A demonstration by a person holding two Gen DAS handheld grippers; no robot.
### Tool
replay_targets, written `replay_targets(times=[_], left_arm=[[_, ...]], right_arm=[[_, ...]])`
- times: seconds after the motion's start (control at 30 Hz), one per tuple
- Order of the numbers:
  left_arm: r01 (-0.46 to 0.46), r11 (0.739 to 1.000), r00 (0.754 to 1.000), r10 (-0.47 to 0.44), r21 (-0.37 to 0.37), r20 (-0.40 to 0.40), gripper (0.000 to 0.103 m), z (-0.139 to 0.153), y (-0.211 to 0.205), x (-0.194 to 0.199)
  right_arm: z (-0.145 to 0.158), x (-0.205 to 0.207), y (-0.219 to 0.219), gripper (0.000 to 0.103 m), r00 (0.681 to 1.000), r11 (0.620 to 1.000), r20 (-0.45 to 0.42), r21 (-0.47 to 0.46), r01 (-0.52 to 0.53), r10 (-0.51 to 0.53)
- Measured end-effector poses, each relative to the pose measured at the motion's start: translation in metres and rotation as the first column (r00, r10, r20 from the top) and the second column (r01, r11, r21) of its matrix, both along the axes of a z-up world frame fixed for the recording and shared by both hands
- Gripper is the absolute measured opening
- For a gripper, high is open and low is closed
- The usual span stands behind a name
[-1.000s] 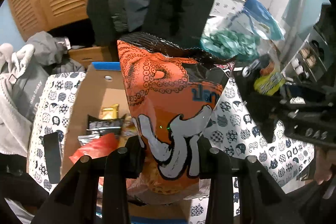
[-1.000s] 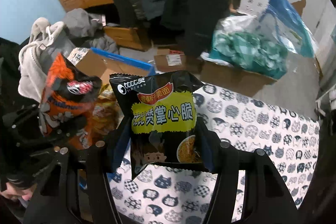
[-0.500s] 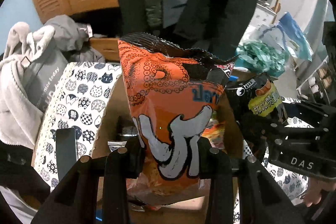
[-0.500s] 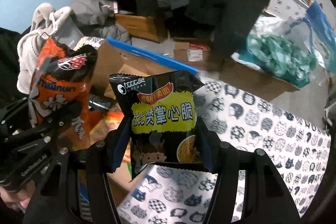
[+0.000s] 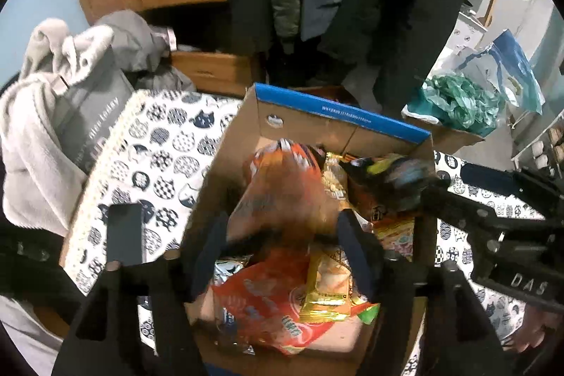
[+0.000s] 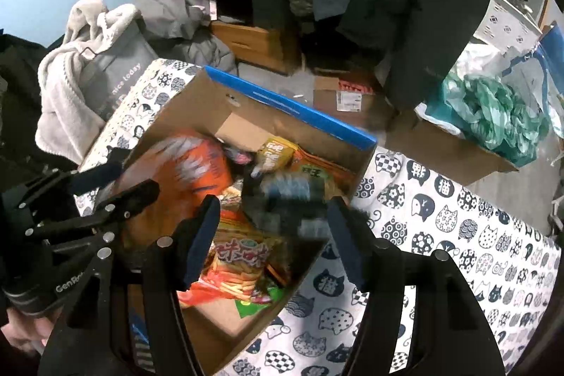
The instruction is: Organize snacks
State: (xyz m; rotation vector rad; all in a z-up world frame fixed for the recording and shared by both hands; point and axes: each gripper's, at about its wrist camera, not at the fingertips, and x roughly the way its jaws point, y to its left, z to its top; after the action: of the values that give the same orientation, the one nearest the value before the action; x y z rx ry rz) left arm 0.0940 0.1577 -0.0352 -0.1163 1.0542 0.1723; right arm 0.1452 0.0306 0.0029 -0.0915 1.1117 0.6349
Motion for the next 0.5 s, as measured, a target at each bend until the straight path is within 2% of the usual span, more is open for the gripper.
replay_targets(times=[0.3,0.4,0.5], left_arm=[[0.034,0.999,0.999,-0.034,0.036,0.013,0.069,0.017,-0.009,-0.017],[0.047,0.998,0.998,-0.048,0.036,0.036,0.078,0.028,-0.013,-0.023],[0.071,0.997,0.995,-0.073,0.036,0.068,0.079,0.038,-0.020,-0.030]], right_arm=[[0.022,-0.014,-0.025,0.072,0.998,0.999,0.055,0.014,0.040,-0.040],[0.029,-0.023,-0.036,0.074,0.996,0.999,0.080,0.018,0.049,-0.050],[0.037,-0.032,-0.050,0.075,0.993,0.998,0.099,0.030,0.064,-0.067]])
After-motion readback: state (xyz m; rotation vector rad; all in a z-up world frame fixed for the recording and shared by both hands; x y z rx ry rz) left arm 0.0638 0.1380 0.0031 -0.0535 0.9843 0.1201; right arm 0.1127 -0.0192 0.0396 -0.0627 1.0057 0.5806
